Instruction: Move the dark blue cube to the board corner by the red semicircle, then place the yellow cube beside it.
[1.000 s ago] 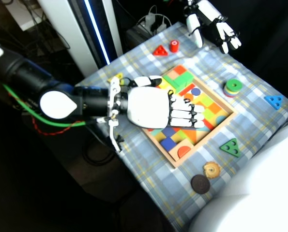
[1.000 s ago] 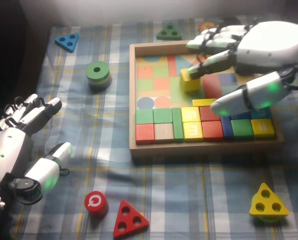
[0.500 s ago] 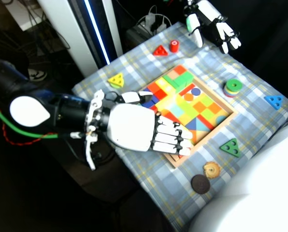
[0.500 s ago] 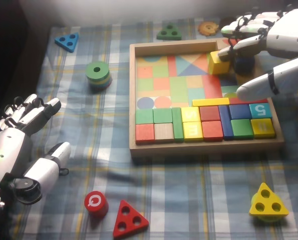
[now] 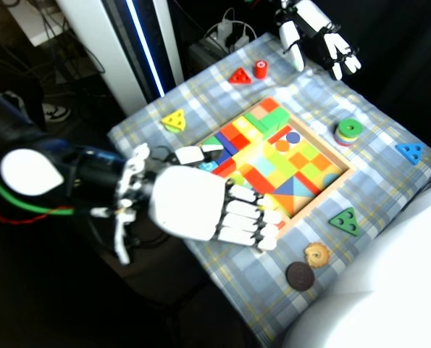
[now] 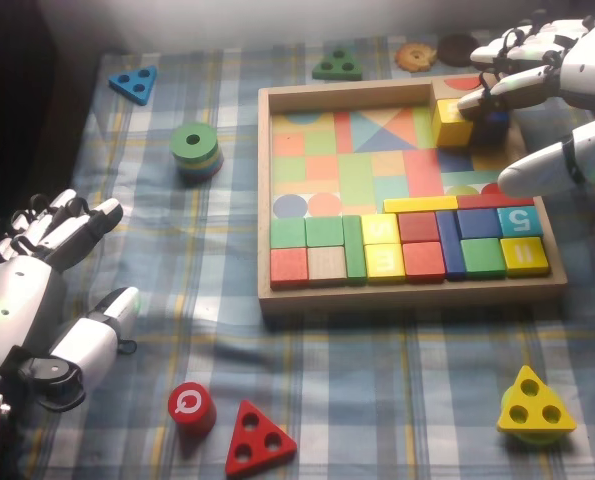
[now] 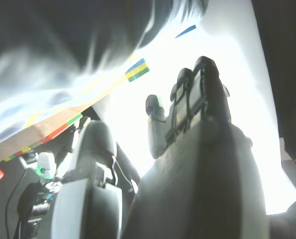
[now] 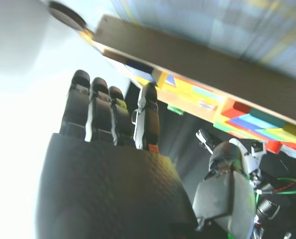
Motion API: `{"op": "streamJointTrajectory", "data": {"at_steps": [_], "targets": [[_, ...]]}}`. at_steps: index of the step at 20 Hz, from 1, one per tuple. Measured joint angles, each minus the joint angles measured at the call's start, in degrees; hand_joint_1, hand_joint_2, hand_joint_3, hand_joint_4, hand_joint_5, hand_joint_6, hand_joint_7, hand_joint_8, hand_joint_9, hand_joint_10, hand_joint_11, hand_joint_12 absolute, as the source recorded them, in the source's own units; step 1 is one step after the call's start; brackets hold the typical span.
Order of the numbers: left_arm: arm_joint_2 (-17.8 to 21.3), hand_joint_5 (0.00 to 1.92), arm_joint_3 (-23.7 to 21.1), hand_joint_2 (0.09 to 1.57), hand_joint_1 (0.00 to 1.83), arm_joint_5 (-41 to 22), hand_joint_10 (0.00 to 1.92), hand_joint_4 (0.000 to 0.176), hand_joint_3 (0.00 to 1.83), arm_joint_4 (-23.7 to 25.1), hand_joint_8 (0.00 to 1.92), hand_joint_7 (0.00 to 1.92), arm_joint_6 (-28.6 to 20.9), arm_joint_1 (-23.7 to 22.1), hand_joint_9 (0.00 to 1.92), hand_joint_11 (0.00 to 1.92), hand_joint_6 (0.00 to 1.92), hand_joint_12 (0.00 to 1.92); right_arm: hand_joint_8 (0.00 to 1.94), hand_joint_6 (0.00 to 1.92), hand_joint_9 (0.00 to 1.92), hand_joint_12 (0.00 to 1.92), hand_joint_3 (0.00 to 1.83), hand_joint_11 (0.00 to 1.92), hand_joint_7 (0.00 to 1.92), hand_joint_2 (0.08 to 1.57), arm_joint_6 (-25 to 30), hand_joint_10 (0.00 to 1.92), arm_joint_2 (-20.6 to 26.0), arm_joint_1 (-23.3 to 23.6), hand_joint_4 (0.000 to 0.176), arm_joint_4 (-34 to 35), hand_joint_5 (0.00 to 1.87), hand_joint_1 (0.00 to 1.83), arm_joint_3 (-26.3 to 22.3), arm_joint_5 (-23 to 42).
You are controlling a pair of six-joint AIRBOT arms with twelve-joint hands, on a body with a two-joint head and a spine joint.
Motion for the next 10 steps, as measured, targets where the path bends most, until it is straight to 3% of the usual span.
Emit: {"op": "streamJointTrajectory", "data": {"at_steps": [2,3,4,5,6,7,8,10], "targets": [[0.0,0.33,0.0,1.4,0.64,0.1,0.0,0.06,0.0,0.0,0.0,0.07,0.0,0.0,0.08,0.0,0.0,0.0,0.0,0.01,0.0,0.0,0.0,0.0,0.0,0.92,0.0,0.0,0.4,-0.2,0.135,0.2,0.36,0.0,-0.2,0.0],[0.0,0.34,0.0,1.4,0.62,0.1,0.0,0.063,0.0,-0.2,0.0,0.08,0.0,0.0,0.08,0.0,0.0,0.0,0.0,0.01,0.0,0.0,0.0,0.0,0.0,0.94,0.0,0.0,0.5,-0.2,0.117,0.4,0.37,0.0,-0.3,-0.2],[0.0,0.33,0.0,1.41,0.61,0.1,0.0,0.066,0.0,-0.3,0.0,0.07,0.0,0.0,0.07,0.0,0.0,0.0,0.0,0.01,0.0,0.0,0.0,0.0,0.0,0.94,0.0,0.0,0.5,-0.2,0.117,0.7,0.37,0.0,-0.3,-0.2],[0.0,0.32,0.0,1.4,0.64,0.2,0.0,0.072,0.0,-0.2,0.0,0.07,0.0,0.0,0.08,0.0,0.0,0.0,0.0,0.01,0.0,0.0,0.01,0.0,0.0,0.96,0.0,0.0,0.5,-0.2,0.131,1.1,0.37,0.0,-0.3,-0.2],[0.0,0.34,0.0,1.39,0.68,0.2,0.0,0.061,0.0,-0.2,0.01,0.09,0.0,0.0,0.08,0.0,0.0,0.0,0.0,0.0,0.0,0.0,0.01,0.0,0.0,0.97,0.0,0.0,0.5,-0.2,0.137,1.4,0.37,0.0,-0.4,-0.1],[0.0,0.34,0.0,1.38,0.7,0.2,0.01,0.066,0.0,-0.2,0.01,0.1,0.0,0.0,0.09,0.0,0.0,0.0,0.0,0.0,0.0,0.0,0.01,0.0,0.0,0.97,-0.1,0.0,0.5,-0.2,0.134,2.0,0.37,0.0,-0.6,-0.1],[0.0,0.34,0.0,1.38,0.7,0.2,0.0,0.065,0.0,-0.2,0.0,0.09,0.0,0.0,0.09,0.0,0.0,0.0,0.0,0.0,0.0,0.0,0.01,0.0,0.0,0.96,-1.2,0.0,0.5,-0.2,0.151,3.0,0.37,0.0,-0.8,-0.2],[0.0,0.33,0.0,1.4,0.65,0.2,0.0,0.06,0.0,-0.2,0.0,0.08,0.0,0.0,0.07,0.0,0.0,0.0,0.0,0.01,0.0,0.0,0.0,0.0,0.0,0.92,-4.0,0.0,0.7,-0.2,0.119,5.1,0.38,0.0,-1.8,-0.4]]}}
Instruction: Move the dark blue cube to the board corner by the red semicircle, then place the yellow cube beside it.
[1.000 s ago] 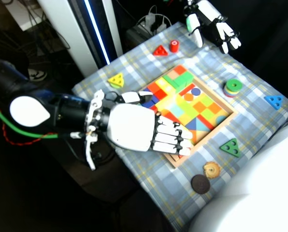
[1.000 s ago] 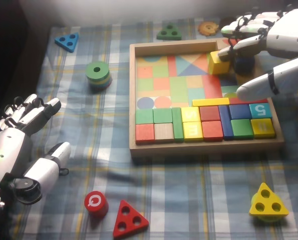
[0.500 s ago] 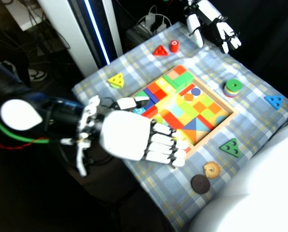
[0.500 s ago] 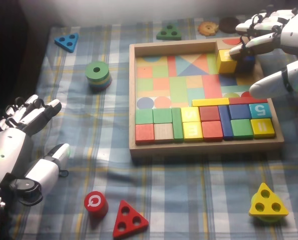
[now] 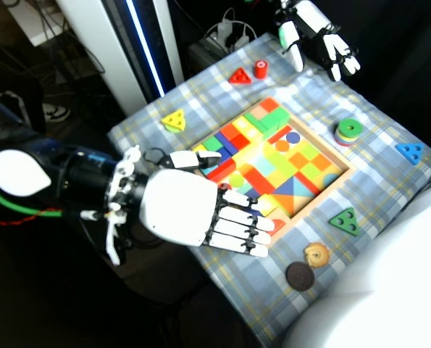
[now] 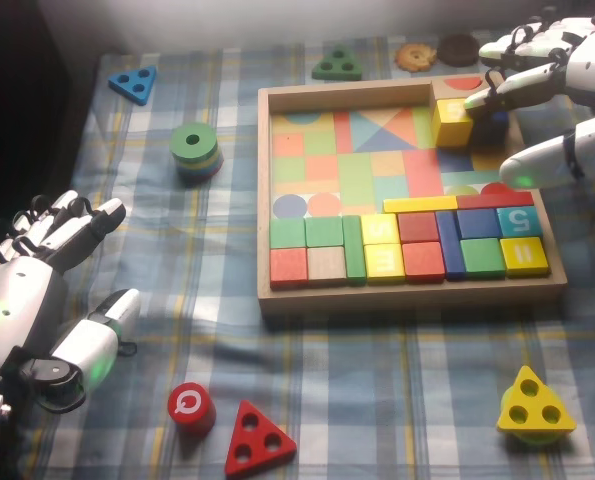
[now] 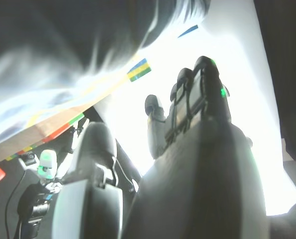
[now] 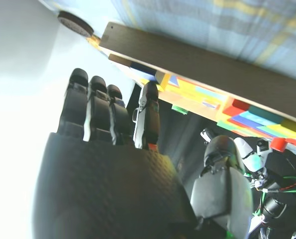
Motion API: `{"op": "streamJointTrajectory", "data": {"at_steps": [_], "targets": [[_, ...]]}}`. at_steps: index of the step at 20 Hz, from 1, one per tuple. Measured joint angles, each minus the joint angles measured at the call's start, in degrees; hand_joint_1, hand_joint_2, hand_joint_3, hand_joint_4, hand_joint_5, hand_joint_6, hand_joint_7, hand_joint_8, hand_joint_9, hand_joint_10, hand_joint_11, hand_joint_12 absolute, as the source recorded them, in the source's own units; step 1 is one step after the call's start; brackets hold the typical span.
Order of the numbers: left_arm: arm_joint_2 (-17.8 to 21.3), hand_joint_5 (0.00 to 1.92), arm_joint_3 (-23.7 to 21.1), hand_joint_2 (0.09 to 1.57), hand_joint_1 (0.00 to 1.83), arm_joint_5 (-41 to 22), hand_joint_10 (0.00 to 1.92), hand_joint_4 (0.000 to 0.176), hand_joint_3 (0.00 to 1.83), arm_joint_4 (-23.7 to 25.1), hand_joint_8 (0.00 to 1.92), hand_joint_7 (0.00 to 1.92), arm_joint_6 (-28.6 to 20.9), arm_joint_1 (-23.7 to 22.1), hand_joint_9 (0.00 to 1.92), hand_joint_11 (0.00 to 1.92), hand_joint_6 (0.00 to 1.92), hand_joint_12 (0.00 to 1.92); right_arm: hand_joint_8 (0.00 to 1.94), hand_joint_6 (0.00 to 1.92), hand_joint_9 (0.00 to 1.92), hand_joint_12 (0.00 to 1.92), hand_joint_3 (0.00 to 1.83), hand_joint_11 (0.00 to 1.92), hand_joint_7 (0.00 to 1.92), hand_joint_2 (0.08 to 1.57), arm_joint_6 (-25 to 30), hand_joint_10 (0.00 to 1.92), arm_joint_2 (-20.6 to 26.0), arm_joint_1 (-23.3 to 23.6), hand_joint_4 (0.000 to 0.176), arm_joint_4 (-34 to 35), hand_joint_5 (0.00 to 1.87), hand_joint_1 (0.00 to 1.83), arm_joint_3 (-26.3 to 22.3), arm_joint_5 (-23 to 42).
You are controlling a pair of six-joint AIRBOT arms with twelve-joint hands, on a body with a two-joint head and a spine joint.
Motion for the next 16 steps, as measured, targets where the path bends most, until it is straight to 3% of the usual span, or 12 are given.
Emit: {"op": "streamJointTrajectory", "data": {"at_steps": [1,2,3,5,6,8,10,11,12,13,16], "targets": [[0.0,0.34,0.0,1.4,0.66,0.0,0.0,0.05,0.0,0.0,0.0,0.08,0.0,0.0,0.08,0.0,0.0,0.0,0.0,0.01,0.0,0.0,0.0,0.0,0.0,0.9,-1.4,0.0,0.0,0.0,0.116,1.6,0.38,0.0,-0.4,-0.1],[0.0,0.35,0.0,1.39,0.66,0.0,0.01,0.043,0.0,0.0,0.01,0.09,0.0,0.0,0.08,0.0,0.01,0.0,0.0,0.01,0.0,0.0,0.0,0.0,0.0,0.92,-2.3,0.0,0.0,0.0,0.094,2.8,0.38,0.0,-0.5,0.2],[0.0,0.35,0.0,1.4,0.65,0.0,0.01,0.038,0.0,0.0,0.01,0.1,0.0,0.0,0.09,0.0,0.01,0.0,0.0,0.0,0.0,0.0,0.0,0.0,0.0,0.94,-2.7,0.0,0.0,0.0,0.091,4.4,0.37,0.0,-0.5,0.5],[0.0,0.34,0.0,1.39,0.65,0.0,0.0,0.059,0.0,-0.1,0.0,0.1,0.0,0.0,0.09,0.0,0.0,0.0,0.0,0.0,0.0,0.0,0.01,0.0,0.0,0.96,-4.3,0.0,0.0,0.0,0.079,7.9,0.34,0.0,-0.6,1.4],[0.0,0.34,0.0,1.39,0.65,0.0,0.0,0.061,0.0,0.0,0.01,0.1,0.0,0.0,0.09,0.0,0.0,0.0,0.0,0.0,0.0,0.0,0.01,0.0,0.0,0.96,-5.5,0.0,0.2,0.0,0.087,9.7,0.33,0.0,-1.0,1.6],[0.0,0.34,0.0,1.39,0.66,0.0,0.0,0.058,0.0,-0.1,0.0,0.09,0.0,0.0,0.08,0.0,0.0,0.0,0.0,0.01,0.0,0.0,0.02,0.0,0.0,0.99,-7.7,0.0,1.0,0.0,0.055,12.2,0.36,0.0,-2.1,2.8],[0.0,0.34,0.0,1.39,0.65,0.0,0.0,0.053,0.0,0.0,0.0,0.09,0.0,0.0,0.08,0.0,0.0,0.0,0.0,0.01,0.0,0.0,0.04,0.0,0.0,1.02,-7.9,0.0,2.2,-0.3,0.062,14.0,0.36,0.0,-3.1,4.3],[0.0,0.33,0.0,1.39,0.65,-0.1,0.0,0.056,0.0,0.0,0.0,0.09,0.0,0.0,0.07,0.0,0.0,0.0,0.0,0.01,0.0,0.0,0.04,0.0,0.0,1.02,-7.9,0.0,2.8,-0.8,0.055,15.0,0.36,0.0,-3.7,4.9],[0.0,0.33,0.0,1.4,0.63,-0.2,0.0,0.059,0.0,0.0,0.0,0.07,0.0,0.0,0.07,0.0,0.0,0.0,0.0,0.0,0.0,0.0,0.05,0.0,0.0,1.06,-8.1,0.0,4.2,-2.4,0.017,18.1,0.35,0.0,-5.2,6.7],[0.0,0.32,0.0,1.4,0.65,-0.4,0.0,0.061,0.0,-0.1,0.0,0.08,0.0,0.0,0.07,0.0,0.0,0.0,0.0,0.0,0.0,0.0,0.06,0.0,0.01,1.09,-9.6,0.0,5.0,-4.1,0.0,21.4,0.31,0.0,-6.3,8.5],[0.2,0.32,-0.3,1.39,0.67,-1.4,0.0,0.064,0.0,0.0,0.0,0.07,0.0,0.1,0.07,0.0,0.0,0.0,0.0,0.0,0.0,0.0,0.05,0.0,0.07,1.13,-19.9,0.0,7.8,-12.4,0.0,35.0,0.28,0.0,-12.5,15.6]]}}
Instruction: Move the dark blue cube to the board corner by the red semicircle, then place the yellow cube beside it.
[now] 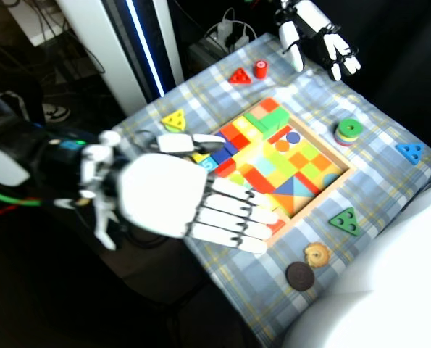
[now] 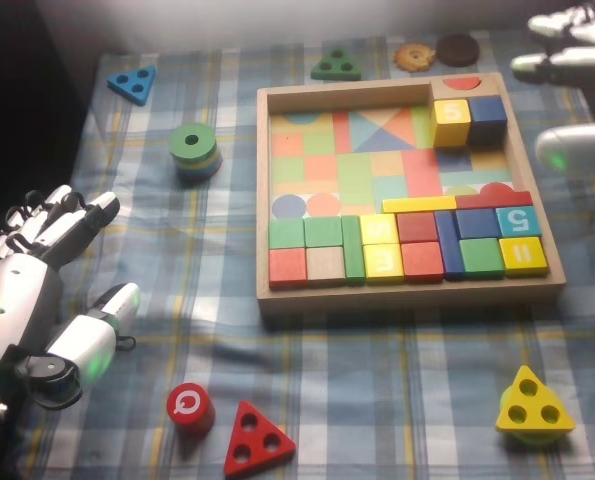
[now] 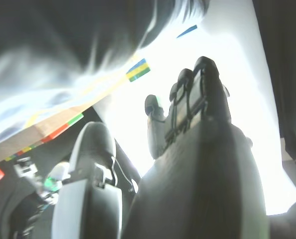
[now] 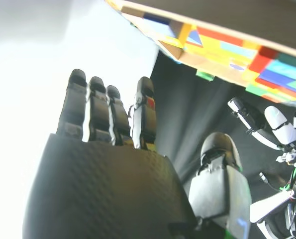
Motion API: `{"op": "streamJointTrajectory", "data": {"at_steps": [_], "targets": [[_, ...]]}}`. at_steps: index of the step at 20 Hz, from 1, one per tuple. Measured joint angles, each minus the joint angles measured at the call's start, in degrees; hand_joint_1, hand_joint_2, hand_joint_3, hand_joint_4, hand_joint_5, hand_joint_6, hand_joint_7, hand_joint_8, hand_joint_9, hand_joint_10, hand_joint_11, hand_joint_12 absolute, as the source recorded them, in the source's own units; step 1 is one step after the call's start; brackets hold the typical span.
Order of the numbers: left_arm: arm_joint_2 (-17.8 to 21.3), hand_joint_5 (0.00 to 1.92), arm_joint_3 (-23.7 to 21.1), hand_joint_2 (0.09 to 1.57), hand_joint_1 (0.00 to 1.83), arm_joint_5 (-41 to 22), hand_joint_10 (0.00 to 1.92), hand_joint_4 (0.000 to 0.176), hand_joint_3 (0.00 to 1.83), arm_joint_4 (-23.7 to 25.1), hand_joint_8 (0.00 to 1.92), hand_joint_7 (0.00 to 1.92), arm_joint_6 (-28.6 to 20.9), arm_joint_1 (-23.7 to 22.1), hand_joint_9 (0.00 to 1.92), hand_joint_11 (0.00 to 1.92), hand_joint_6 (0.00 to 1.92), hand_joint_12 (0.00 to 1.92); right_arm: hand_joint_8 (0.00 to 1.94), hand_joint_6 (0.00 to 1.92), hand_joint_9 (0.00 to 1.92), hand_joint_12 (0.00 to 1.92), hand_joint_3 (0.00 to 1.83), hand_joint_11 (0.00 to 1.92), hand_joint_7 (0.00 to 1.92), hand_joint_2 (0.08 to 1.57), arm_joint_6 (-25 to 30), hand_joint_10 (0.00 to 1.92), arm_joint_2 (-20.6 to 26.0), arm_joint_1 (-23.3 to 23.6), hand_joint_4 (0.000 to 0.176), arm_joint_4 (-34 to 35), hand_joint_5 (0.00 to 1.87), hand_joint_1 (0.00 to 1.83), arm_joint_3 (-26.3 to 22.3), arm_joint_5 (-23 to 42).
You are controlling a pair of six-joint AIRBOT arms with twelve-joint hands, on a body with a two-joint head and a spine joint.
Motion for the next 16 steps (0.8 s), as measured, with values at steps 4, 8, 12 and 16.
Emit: {"op": "streamJointTrajectory", "data": {"at_steps": [4,8,12,16], "targets": [[0.7,0.34,-0.5,1.4,0.74,-1.5,0.01,0.031,0.0,-0.2,0.01,0.1,-0.1,0.1,0.08,0.0,0.01,0.0,0.02,0.0,0.0,0.0,0.04,0.0,0.13,1.17,-3.9,0.0,1.7,-12.6,0.0,14.2,0.25,0.0,-6.1,15.2],[0.7,0.36,-0.6,1.39,0.77,-1.6,0.01,0.005,0.0,-0.2,0.0,0.11,-0.1,0.5,0.1,0.0,0.01,0.0,0.0,0.01,0.0,0.0,0.06,0.0,0.11,1.24,-4.2,0.0,2.8,-26.9,0.0,28.7,0.22,0.0,-11.1,29.7],[0.7,0.37,-0.6,1.4,0.79,-1.7,0.01,0.0,0.0,0.2,0.0,0.11,-0.1,0.5,0.09,0.0,0.01,0.0,0.01,0.0,0.0,0.0,0.0,0.0,0.14,1.18,-6.7,0.0,2.1,-31.6,0.0,34.8,0.27,0.0,-15.8,40.3],[0.7,0.37,-0.7,1.39,0.77,-1.9,0.01,0.0,0.0,-0.4,0.0,0.1,-0.1,0.5,0.08,0.0,0.0,0.0,0.01,0.01,0.03,0.0,0.0,0.0,0.17,1.15,-7.1,0.01,-0.2,-33.8,0.0,37.6,0.28,0.0,-17.8,45.1]]}}
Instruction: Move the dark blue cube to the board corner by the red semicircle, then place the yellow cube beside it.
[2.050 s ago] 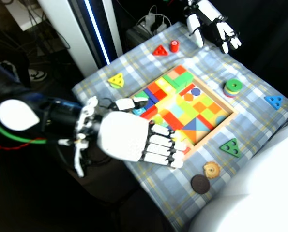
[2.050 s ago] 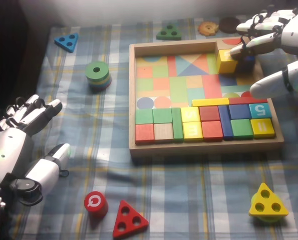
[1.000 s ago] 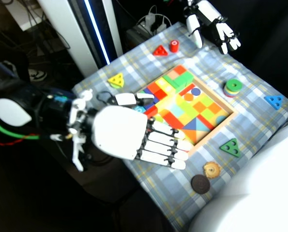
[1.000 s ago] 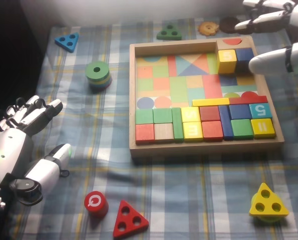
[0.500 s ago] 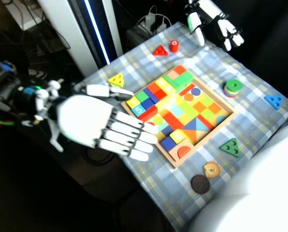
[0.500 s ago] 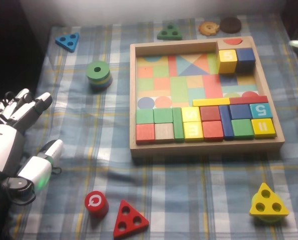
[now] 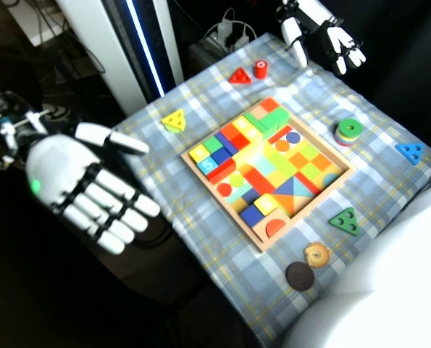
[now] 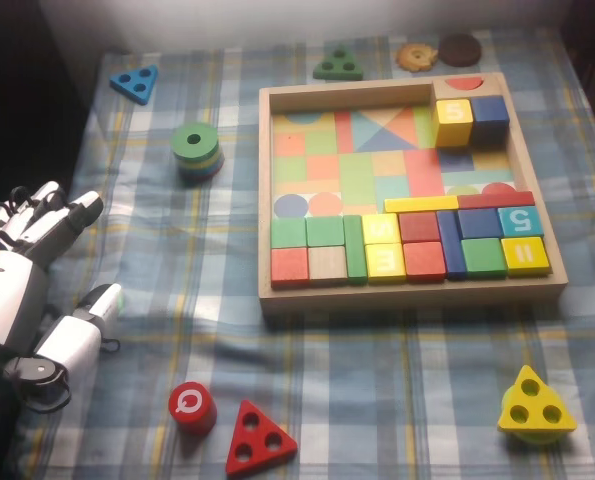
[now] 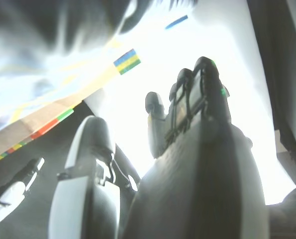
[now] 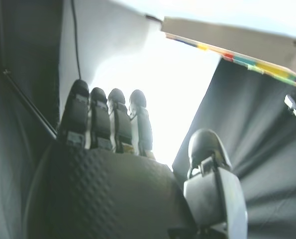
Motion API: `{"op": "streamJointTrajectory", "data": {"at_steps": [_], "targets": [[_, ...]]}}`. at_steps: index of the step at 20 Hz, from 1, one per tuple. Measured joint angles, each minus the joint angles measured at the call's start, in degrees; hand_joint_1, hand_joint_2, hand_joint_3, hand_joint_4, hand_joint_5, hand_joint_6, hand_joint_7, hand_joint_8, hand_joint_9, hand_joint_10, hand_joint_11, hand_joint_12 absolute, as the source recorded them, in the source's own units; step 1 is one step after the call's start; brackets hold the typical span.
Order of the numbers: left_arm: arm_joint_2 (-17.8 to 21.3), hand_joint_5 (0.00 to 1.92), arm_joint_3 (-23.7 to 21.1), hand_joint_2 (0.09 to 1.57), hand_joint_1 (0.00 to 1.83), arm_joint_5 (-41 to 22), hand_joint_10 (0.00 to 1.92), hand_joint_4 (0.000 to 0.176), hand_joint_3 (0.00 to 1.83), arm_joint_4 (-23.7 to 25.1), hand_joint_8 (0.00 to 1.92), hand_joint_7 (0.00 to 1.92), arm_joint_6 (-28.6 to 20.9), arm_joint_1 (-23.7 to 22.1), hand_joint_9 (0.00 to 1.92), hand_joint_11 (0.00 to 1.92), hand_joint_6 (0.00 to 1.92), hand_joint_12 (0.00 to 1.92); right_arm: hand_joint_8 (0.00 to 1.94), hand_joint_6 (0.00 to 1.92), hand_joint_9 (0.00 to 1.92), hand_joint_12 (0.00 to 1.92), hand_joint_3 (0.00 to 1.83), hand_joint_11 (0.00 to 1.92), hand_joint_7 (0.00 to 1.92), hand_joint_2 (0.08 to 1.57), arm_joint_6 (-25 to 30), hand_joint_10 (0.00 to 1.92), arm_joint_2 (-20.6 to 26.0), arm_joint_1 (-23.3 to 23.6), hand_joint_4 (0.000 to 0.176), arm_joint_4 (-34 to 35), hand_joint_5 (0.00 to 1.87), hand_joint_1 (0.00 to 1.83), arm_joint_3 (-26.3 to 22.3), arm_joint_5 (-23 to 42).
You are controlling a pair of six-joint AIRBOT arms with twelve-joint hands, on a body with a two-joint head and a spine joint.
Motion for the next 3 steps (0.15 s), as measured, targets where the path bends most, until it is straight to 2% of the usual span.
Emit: {"op": "streamJointTrajectory", "data": {"at_steps": [3], "targets": [[0.0,0.37,0.0,1.4,0.74,-0.2,0.01,0.0,0.0,0.3,0.01,0.11,0.0,0.0,0.08,0.0,0.01,0.0,0.0,0.0,0.0,0.0,0.0,0.0,0.13,1.13,0.0,0.0,-0.9,-0.2,0.0,2.7,0.23,0.0,-1.2,3.8]]}}
